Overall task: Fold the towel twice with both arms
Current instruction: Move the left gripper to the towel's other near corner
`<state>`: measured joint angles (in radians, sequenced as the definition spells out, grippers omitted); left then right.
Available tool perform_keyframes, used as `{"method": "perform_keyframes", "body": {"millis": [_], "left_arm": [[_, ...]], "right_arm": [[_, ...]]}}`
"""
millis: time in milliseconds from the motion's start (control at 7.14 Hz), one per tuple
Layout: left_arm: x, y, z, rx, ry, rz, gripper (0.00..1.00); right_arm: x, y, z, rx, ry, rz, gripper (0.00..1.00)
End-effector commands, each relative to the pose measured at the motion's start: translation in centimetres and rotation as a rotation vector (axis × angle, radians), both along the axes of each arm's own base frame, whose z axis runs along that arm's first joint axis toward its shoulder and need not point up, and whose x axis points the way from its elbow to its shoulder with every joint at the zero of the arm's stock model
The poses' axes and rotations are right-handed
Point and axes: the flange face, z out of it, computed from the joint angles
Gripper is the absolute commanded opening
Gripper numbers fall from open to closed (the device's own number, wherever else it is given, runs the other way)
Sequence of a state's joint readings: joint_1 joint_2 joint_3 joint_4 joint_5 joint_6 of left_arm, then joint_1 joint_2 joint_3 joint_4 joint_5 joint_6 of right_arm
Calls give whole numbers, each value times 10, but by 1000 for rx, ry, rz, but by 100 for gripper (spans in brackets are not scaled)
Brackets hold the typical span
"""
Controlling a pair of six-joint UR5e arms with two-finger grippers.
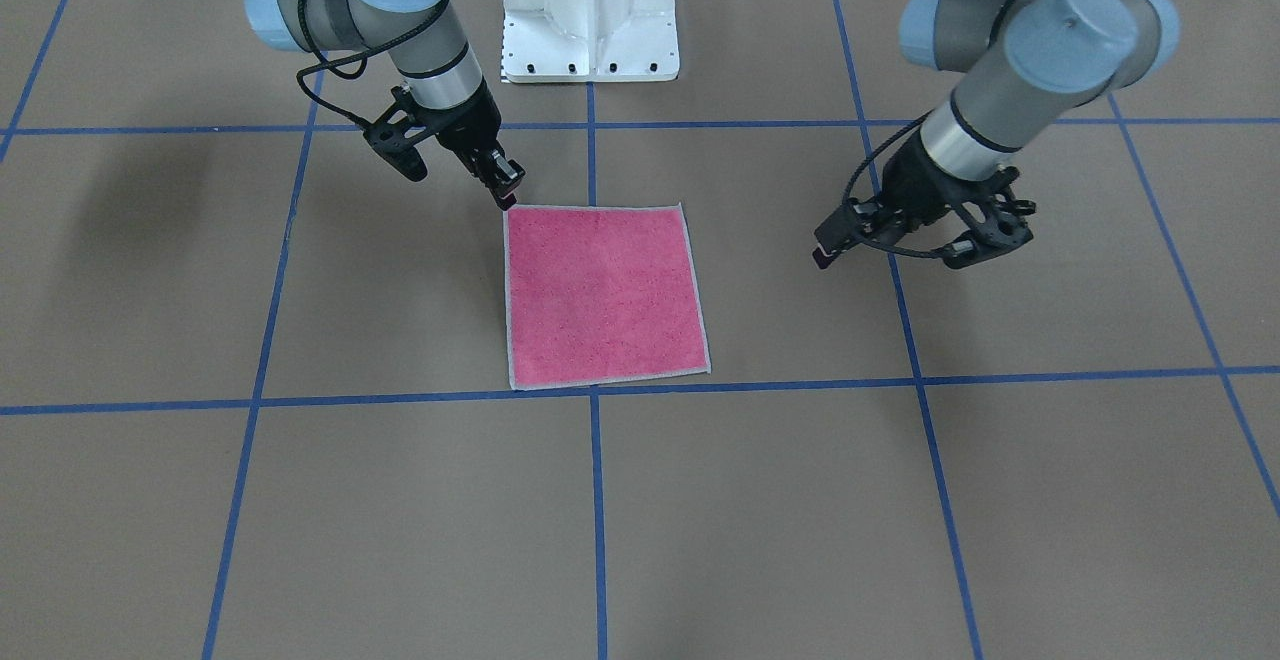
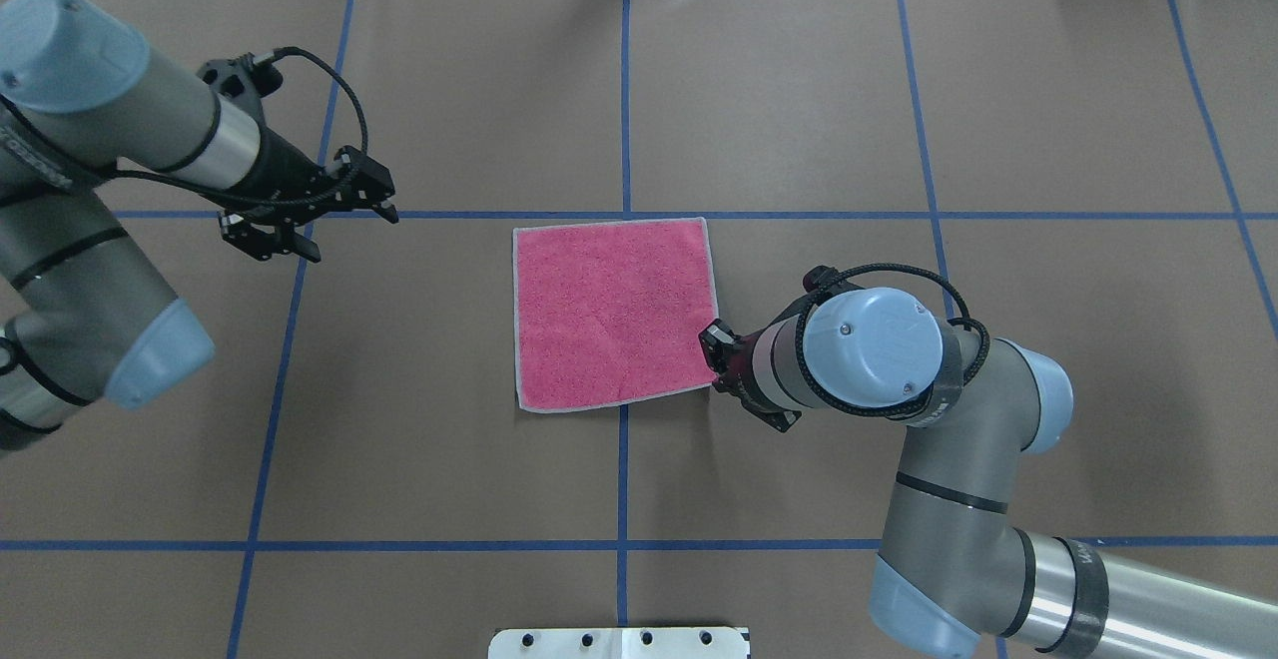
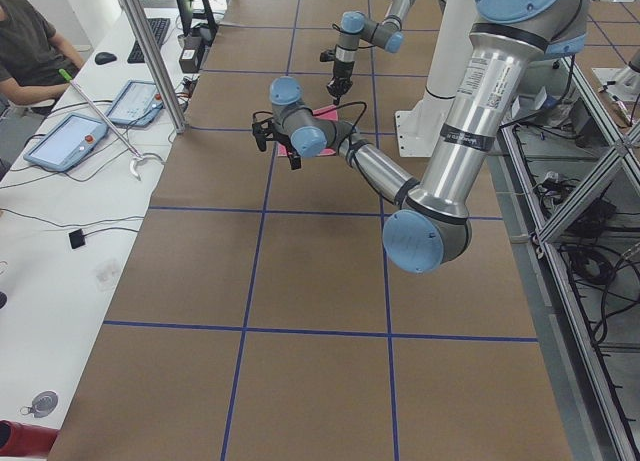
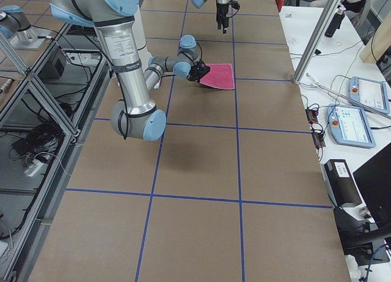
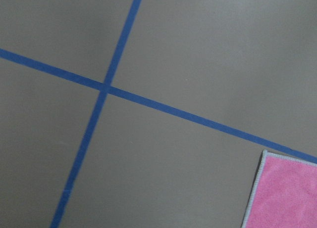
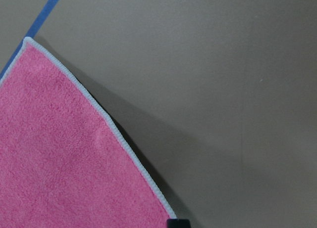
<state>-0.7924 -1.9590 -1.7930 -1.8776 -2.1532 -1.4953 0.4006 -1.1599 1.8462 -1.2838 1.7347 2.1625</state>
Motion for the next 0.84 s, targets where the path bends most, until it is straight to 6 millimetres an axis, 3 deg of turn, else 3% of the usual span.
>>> {"method": "perform_keyframes", "body": {"millis": [0,140,280,701], "left_arm": [[77,54,-25,-51,-1,-33,100],[105,83,-30,-68,-7,-62,100],[121,110,-39,-67,1,-75,99],[142,140,-49,-114,21,-56,90]], "right_arm": [[2,3,5,-6,6,-2,0],[4,8,4,-11,0,-3,0],[5,15,2,-21,-9,-5,0],[7,28,7,-29,-8,-17,0]]}}
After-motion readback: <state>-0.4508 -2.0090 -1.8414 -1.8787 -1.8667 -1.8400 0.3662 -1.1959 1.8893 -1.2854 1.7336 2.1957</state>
